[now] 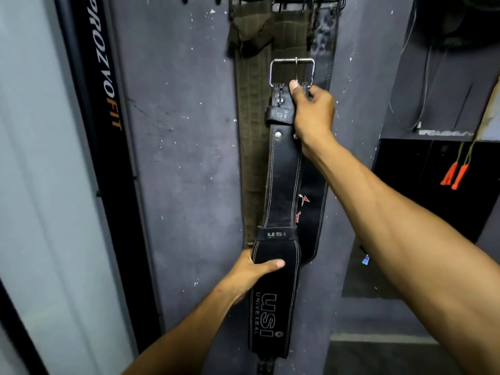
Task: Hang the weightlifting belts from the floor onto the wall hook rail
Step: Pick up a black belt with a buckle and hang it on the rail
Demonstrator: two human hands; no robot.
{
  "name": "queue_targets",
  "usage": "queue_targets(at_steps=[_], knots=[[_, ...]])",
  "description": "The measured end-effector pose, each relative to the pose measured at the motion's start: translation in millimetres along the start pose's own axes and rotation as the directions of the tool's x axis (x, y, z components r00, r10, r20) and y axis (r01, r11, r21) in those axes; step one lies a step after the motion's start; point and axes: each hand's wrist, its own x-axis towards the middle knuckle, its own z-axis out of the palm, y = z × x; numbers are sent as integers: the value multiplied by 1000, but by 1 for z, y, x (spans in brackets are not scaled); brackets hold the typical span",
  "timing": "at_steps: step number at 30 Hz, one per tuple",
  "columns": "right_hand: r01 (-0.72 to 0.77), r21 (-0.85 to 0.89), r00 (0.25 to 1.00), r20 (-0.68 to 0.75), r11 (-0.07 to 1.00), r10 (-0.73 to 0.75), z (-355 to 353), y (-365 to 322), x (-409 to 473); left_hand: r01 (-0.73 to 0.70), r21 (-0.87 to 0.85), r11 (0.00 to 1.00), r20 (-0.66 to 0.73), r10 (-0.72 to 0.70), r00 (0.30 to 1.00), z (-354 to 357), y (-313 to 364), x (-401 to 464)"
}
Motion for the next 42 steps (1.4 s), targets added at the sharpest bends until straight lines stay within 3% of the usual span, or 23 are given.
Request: queue_targets(at_steps=[5, 8, 10, 13, 16, 20, 25, 33, 38, 42], knots=[[1, 62, 998, 62, 998, -5, -2, 1, 3, 199, 281, 939, -11, -205, 979, -10, -94, -3], [-6, 58, 996, 84, 998, 1, 2, 6, 3, 219, 278, 935, -45, -215, 976, -12, -116, 1], [-10, 51, 995, 99, 999, 5, 3, 10, 4, 212, 265, 941, 3, -221, 975, -12, -110, 5], [-8, 48, 995, 104, 999, 3, 2, 12, 6, 118, 194, 974, 57, -131, 990, -11, -59, 5], [-27, 44, 995, 101, 999, 22, 1, 16, 4, -80, 69, 994, 60, 76, 995, -6, 16, 14], [-64, 10, 992, 113, 998, 62, 3, 30, -9, -259, -123, 958, 11, 263, 965, 3, 101, 27], [-45, -10, 993, 106, 999, 46, 8, 31, -24, -390, -261, 883, -135, 367, 921, 2, 178, 48], [-79, -27, 987, 140, 996, 82, -1, 19, -56, -587, -25, 809, -372, 537, 757, 12, 200, 55], [-188, 133, 956, 253, 973, 151, -7, 36, -82, -573, -46, 818, -440, 498, 747, 5, 201, 63], [-91, 6, 984, 152, 996, 89, -11, 29, -107, -587, -17, 810, -414, 528, 741, 10, 196, 63]])
